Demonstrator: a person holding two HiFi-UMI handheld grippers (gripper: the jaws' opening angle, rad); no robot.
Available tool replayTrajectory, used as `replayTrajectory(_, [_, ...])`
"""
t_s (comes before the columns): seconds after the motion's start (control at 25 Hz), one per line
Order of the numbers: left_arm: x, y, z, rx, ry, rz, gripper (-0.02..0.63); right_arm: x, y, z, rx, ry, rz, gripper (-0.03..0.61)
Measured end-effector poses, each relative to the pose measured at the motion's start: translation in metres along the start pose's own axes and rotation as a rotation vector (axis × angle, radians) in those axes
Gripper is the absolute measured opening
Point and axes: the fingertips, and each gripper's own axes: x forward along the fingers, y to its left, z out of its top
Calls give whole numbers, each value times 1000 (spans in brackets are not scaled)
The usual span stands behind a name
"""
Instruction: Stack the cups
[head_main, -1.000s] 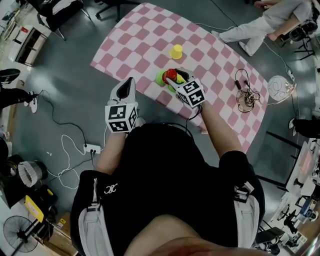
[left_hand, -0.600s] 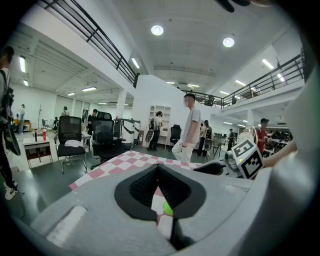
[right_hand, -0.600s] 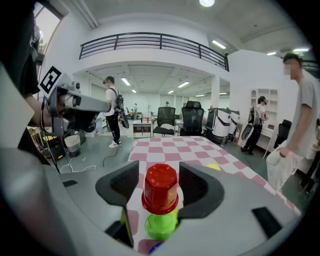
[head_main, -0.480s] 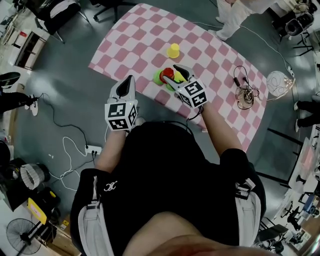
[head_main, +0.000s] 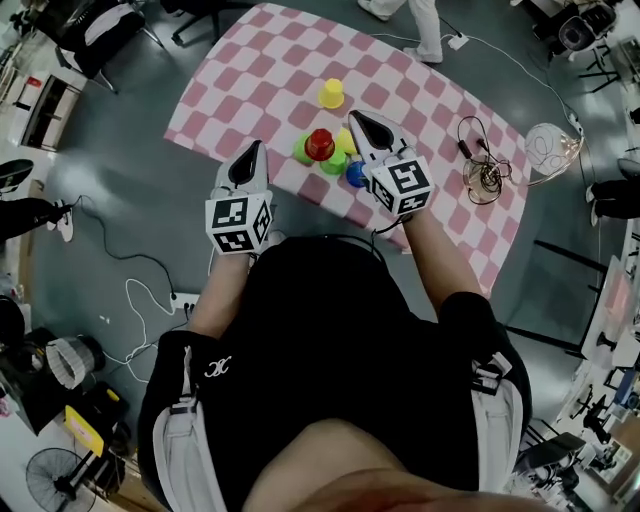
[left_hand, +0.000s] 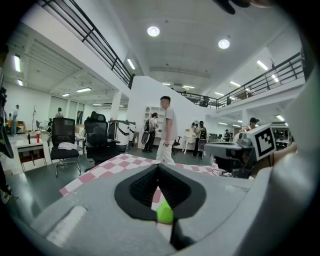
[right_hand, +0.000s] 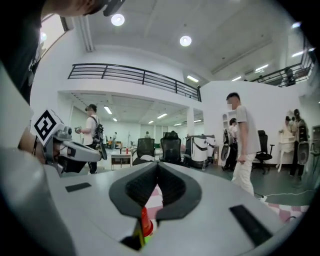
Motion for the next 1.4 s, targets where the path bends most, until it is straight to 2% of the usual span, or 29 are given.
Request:
replayTrajectory(0.2, [9,-14,7,15,-16,-26,15,-20,-21,11,25,-63,-62,2])
replayTrajectory(0.48, [17,-33,10,23,-16,-50,15,-43,-38,-1,49,-49,-98,2])
replayTrajectory(0.68, [20,-45,7,29,-3,-54,15,-52,-55,-14,62,-19,-89,2])
replayTrajectory(0.76, [20,-48,6,33,2,-50,15,-51,-62,-26,75,16,-51,3])
replayTrajectory(0.88, [18,-50,2,40,14,-36,15,-45,-66,-59,60,116,59,9])
replayTrajectory(1.08, [12,-49,-7,46,47,7,15,-34,-70,-128,9,333,239,144])
replayTrajectory(1.24, [6,-44,-18,42,79,63,15,-24,-70,-180,-6,467,339,179])
replayTrajectory(1.4, [-2,-37,-28,37,110,123,15,-11,-62,-212,43,522,427,194])
